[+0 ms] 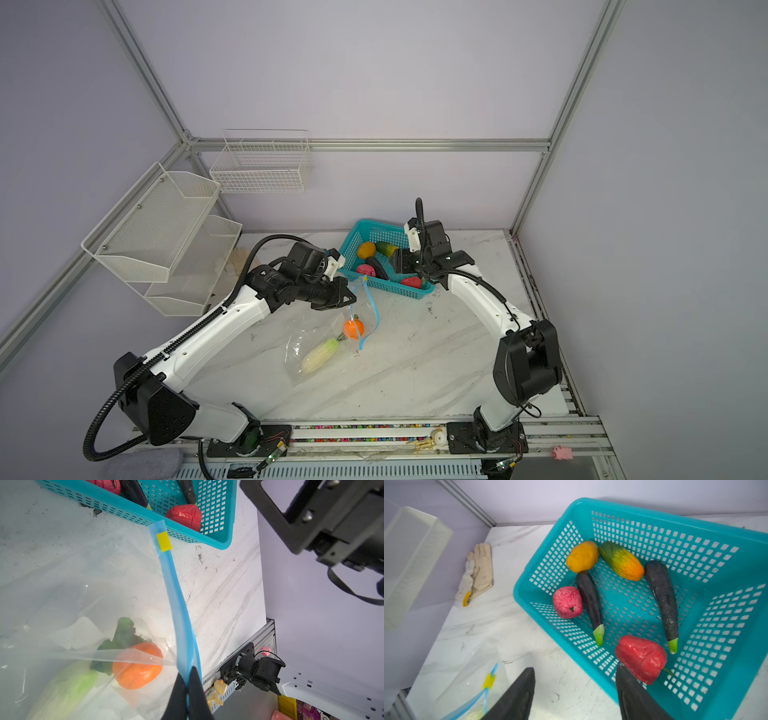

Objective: Place the food in the zip-top bag and seal the zipper
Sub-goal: 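Swing the right gripper back over the teal basket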

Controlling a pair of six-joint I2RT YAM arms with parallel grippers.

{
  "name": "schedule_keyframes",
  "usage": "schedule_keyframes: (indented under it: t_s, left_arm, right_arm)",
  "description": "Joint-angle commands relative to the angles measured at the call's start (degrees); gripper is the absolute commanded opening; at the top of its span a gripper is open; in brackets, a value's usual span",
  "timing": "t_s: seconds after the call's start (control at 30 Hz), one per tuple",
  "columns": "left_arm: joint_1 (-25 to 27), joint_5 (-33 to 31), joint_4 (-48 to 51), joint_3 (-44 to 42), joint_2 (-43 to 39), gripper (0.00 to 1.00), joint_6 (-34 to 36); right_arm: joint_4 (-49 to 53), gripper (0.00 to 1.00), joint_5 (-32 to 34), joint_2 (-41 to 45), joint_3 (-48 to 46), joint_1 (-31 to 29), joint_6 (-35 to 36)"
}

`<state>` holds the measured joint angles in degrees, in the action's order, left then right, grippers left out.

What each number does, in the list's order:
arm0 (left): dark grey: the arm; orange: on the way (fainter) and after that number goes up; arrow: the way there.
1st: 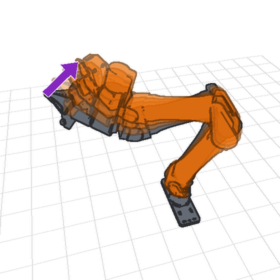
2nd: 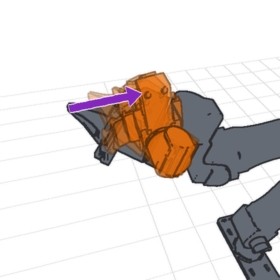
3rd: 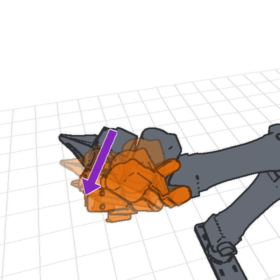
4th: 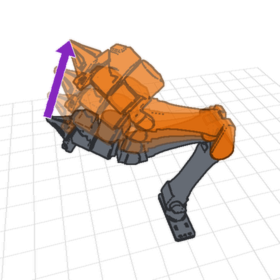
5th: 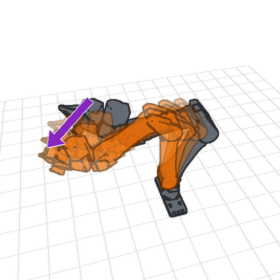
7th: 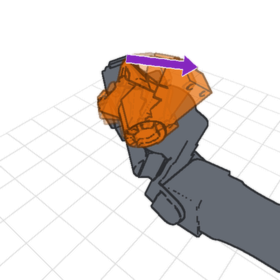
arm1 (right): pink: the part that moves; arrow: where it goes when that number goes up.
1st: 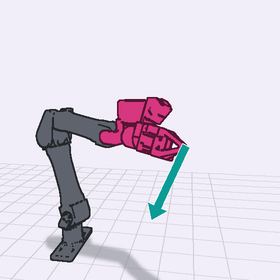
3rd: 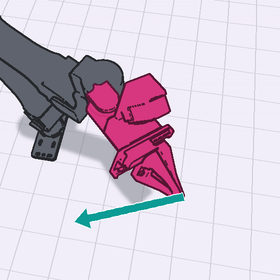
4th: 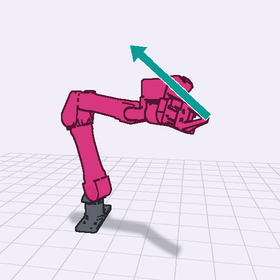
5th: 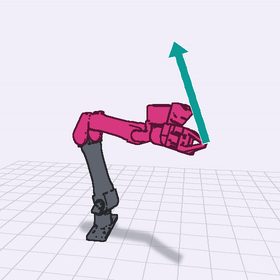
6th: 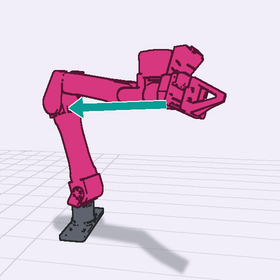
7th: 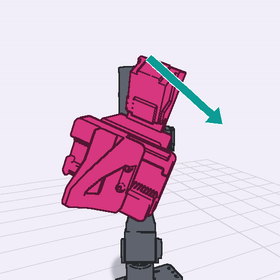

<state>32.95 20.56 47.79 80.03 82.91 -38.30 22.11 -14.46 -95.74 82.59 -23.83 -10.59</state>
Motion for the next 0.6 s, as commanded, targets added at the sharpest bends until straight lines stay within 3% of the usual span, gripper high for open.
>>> schedule_keyframes:
  t_s: [0.0,0.33,0.57]
  left_arm:
    - [-0.25,-0.66,0.21,4.88,-1.41,0.00,1.52]
    - [-0.76,1.59,-1.56,4.15,0.13,0.00,2.10]
    - [-0.89,3.10,-1.55,5.04,1.87,0.00,2.65]
  right_arm:
    - [3.03,0.65,5.96,-6.39,3.56,0.79,2.47]
    - [3.21,0.64,16.01,-20.75,12.24,2.33,5.40]
    - [5.57,0.62,18.37,-30.04,20.63,3.70,9.30]
